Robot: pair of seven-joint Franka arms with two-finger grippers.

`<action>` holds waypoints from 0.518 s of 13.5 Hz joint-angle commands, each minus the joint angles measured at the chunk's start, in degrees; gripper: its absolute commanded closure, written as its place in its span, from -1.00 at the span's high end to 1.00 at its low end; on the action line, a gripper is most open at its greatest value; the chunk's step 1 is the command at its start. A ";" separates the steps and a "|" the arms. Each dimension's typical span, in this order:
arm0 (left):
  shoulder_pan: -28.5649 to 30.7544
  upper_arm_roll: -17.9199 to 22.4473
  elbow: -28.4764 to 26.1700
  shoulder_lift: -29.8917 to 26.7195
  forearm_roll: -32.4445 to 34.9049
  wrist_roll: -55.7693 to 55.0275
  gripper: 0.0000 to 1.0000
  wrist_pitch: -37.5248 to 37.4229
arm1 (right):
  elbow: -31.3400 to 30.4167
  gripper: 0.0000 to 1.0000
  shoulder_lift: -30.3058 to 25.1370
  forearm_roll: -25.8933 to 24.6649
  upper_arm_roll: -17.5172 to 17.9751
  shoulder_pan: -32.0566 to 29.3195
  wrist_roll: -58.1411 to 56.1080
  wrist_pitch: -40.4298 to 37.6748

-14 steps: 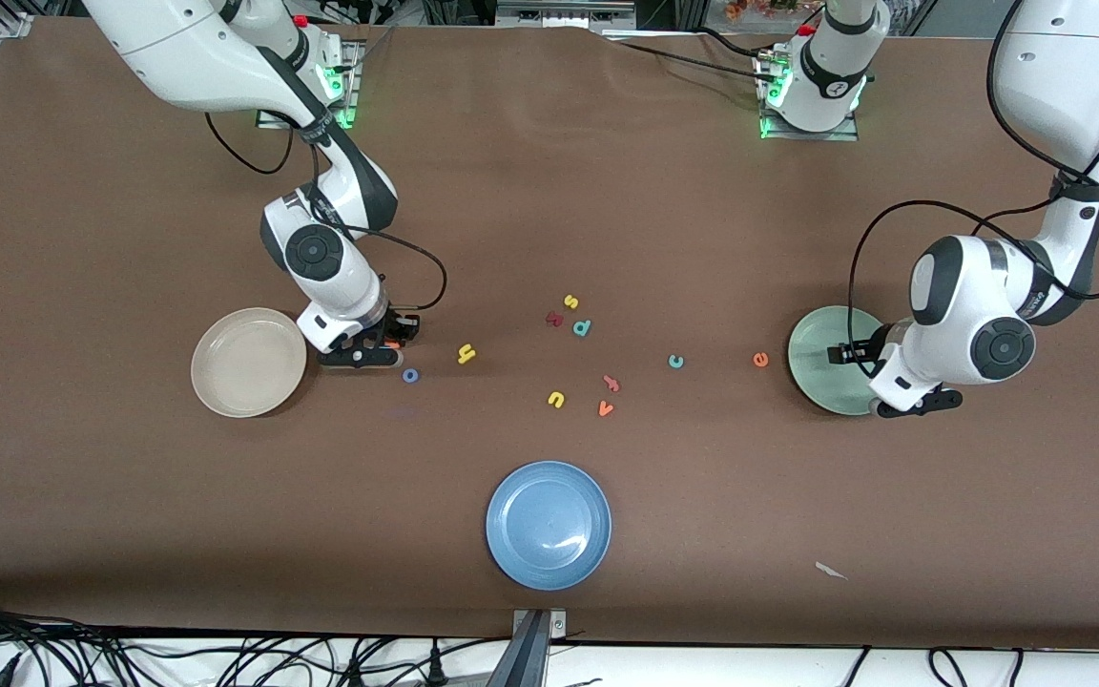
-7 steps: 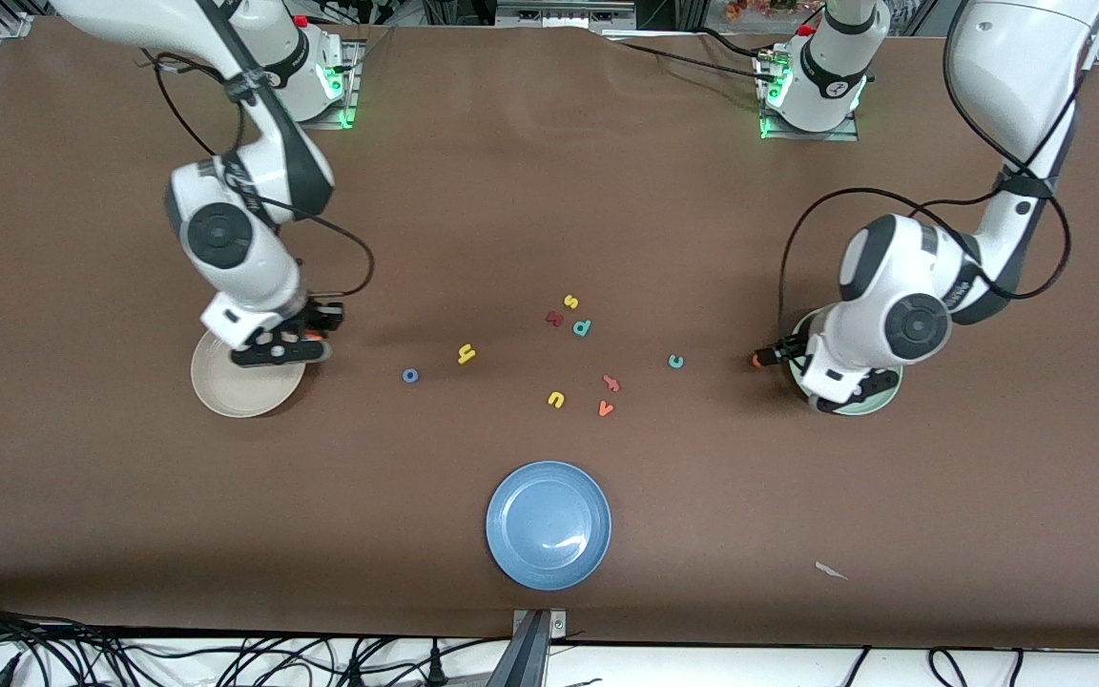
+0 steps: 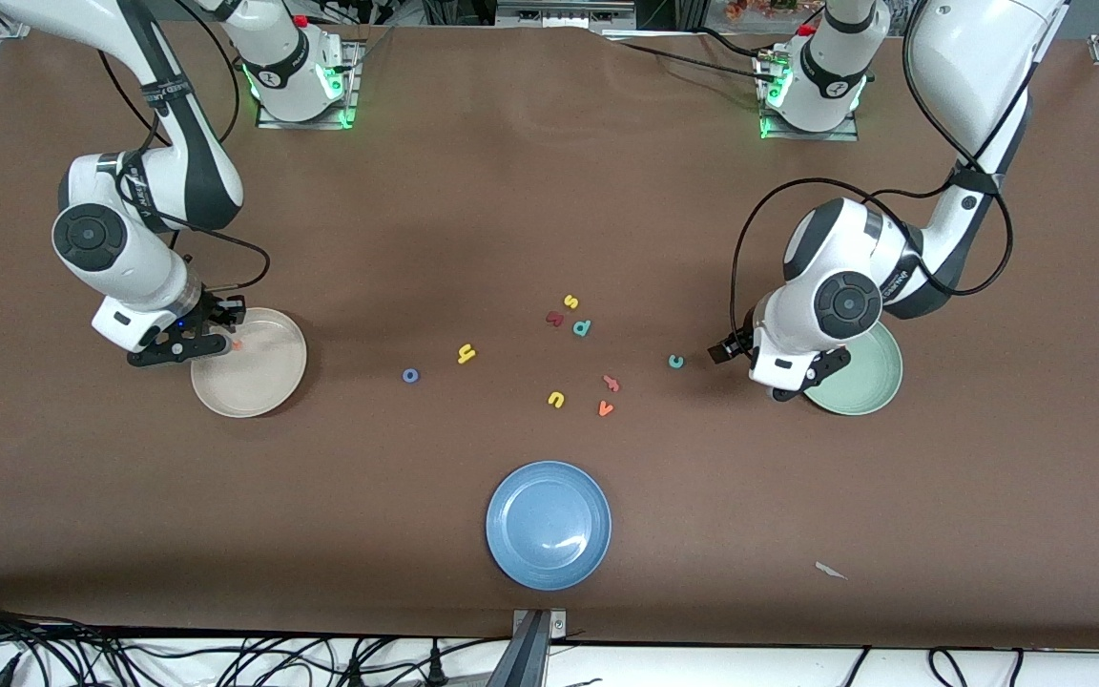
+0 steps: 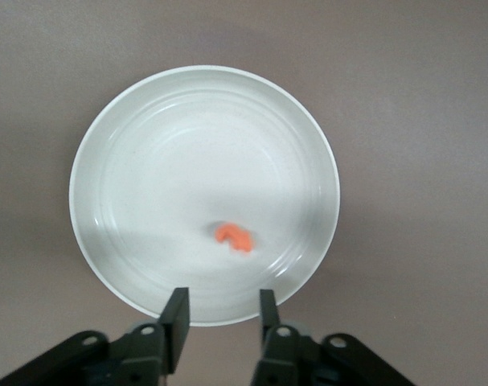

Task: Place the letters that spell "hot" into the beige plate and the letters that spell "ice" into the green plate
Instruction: 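Reach the blue o with the right gripper while the left gripper reaches the teal c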

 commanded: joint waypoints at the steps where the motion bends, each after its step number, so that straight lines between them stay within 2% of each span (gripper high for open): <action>1: -0.37 0.17 1.11 0.91 0.08 -1.44 1.00 0.79 | -1.59 0.65 -0.87 0.34 0.33 0.02 -0.54 1.88; 4: -1.51 0.17 1.11 1.70 0.08 -4.60 1.00 2.55 | -1.15 0.65 0.18 1.91 0.33 0.10 -0.10 2.68; 7: -3.09 0.26 1.20 3.62 0.69 -9.95 1.00 6.92 | 1.47 0.65 3.42 9.55 2.86 0.80 0.33 5.22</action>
